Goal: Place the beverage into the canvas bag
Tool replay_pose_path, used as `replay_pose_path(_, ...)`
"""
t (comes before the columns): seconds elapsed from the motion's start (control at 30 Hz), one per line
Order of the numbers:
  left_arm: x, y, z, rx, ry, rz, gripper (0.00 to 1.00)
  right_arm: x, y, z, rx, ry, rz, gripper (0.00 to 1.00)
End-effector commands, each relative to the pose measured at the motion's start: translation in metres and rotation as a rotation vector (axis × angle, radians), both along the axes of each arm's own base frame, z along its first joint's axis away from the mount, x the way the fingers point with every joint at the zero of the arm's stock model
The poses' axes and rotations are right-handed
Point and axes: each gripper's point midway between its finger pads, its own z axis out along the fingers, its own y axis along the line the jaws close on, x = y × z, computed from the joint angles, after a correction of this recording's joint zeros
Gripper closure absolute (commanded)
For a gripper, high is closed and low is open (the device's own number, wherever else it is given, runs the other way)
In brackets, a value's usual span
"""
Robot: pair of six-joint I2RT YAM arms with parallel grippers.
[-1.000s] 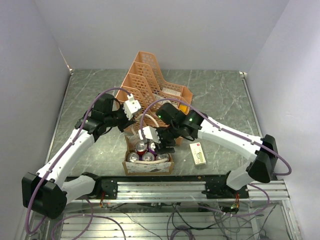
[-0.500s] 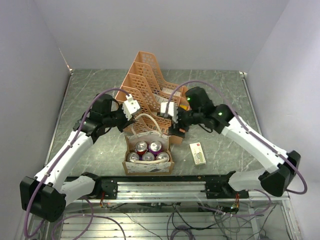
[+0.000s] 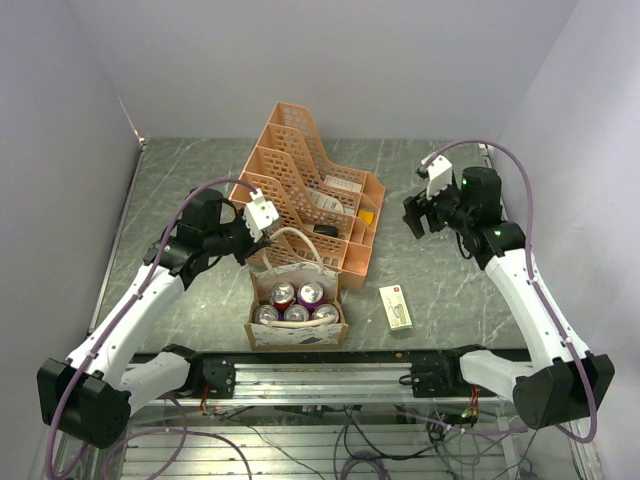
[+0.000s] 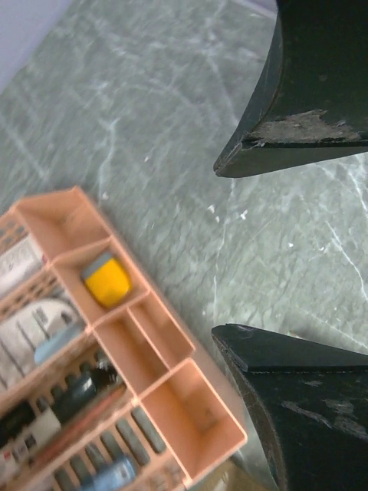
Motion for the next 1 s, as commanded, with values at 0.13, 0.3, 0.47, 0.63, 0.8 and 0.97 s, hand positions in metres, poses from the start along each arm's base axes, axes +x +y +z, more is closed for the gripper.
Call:
replay_pose_path(0.13,-0.008,-0.008,-0.005,-0.021,0.022,-0.058,0.88,0.014,-0.059,0.018,0.066,-0.089,-0.256,0.22)
replay_pose_path(0.3,-0.003,-0.007,0.007,-0.031,-0.002,-0.032,0.80,0.017,-0.076,0.022,0.055,-0.119,-0.338,0.17)
replay_pose_path(0.47,0.005,0.006,0.036,-0.038,-0.071,0.075,0.41,0.017,-0.089,0.018,0.052,-0.130,-0.399,0.00)
replay_pose_path(0.63,0.022,0.043,0.077,-0.062,-0.189,0.339,0.02,0.018,-0.099,0.024,0.062,-0.153,-0.449,0.00)
replay_pose_path(0.8,0.043,0.114,0.108,-0.085,-0.337,0.759,0.01,0.019,-0.108,0.036,0.102,-0.190,-0.523,0.00)
replay_pose_path(0.97,0.047,0.176,0.125,-0.126,-0.410,1.099,0.00,0.020,-0.117,0.052,0.121,-0.250,-0.577,0.00)
